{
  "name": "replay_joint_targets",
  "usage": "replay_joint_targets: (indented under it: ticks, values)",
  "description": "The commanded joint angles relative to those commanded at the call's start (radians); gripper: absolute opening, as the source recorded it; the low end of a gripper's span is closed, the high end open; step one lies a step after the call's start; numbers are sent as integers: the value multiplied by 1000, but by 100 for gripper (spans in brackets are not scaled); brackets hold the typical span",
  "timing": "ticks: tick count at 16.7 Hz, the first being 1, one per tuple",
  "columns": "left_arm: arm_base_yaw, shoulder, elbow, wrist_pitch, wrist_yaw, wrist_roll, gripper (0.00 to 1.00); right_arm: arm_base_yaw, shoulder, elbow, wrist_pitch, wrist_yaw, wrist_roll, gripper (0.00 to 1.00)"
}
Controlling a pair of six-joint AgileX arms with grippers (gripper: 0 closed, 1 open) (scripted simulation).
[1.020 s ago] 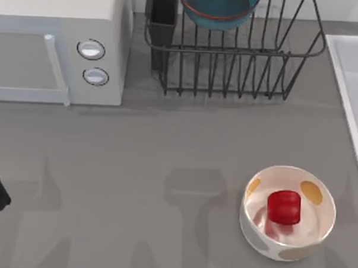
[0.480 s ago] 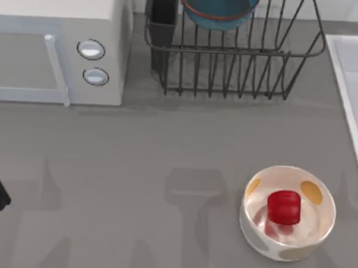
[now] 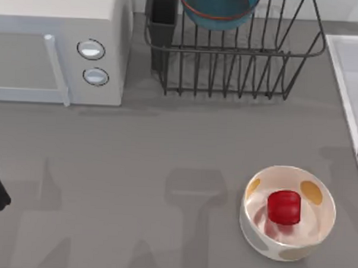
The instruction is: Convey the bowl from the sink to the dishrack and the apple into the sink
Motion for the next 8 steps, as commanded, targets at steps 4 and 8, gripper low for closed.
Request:
replay_joint_targets:
  ticks: [4,8]
  values:
    - [0,0,0,0,0,0,100,111,417,266,-240,-5,117,100]
    - [0,0,0,0,0,0,100,204,731,496,-435,-6,213,100]
